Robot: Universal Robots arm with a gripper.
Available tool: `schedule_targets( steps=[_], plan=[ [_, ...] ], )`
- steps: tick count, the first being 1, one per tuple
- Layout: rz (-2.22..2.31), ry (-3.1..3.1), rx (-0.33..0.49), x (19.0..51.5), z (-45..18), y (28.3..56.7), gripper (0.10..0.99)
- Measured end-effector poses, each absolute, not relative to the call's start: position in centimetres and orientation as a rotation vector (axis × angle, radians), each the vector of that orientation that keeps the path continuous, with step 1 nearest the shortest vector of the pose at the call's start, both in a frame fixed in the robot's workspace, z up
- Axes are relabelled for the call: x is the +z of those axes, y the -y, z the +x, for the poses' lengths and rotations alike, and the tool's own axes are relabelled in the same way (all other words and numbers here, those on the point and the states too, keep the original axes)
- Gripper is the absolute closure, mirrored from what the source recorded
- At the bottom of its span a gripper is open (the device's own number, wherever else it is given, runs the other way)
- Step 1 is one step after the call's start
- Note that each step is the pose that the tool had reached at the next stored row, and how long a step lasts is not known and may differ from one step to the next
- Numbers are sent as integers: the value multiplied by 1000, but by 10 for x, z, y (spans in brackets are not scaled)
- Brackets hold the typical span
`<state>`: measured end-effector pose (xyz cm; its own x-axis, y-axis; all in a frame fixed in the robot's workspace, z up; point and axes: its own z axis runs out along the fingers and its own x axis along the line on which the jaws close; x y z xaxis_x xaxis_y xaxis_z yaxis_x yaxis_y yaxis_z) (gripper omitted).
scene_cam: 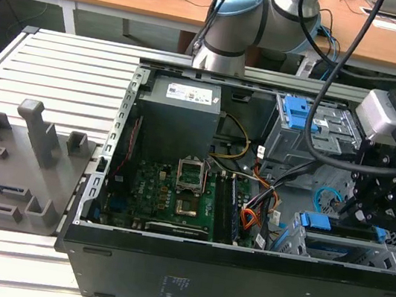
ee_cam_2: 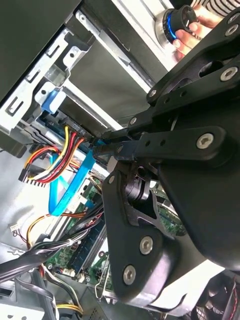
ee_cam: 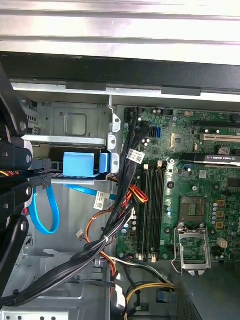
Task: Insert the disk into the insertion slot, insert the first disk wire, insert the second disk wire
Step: 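Insert the second disk wire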
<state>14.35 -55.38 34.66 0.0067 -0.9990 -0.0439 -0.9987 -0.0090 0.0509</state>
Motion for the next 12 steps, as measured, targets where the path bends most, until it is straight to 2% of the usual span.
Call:
schedule_targets(
  steps=[12],
  plan=[
    [2233, 2218, -128, 346, 144, 554, 929]
  ],
)
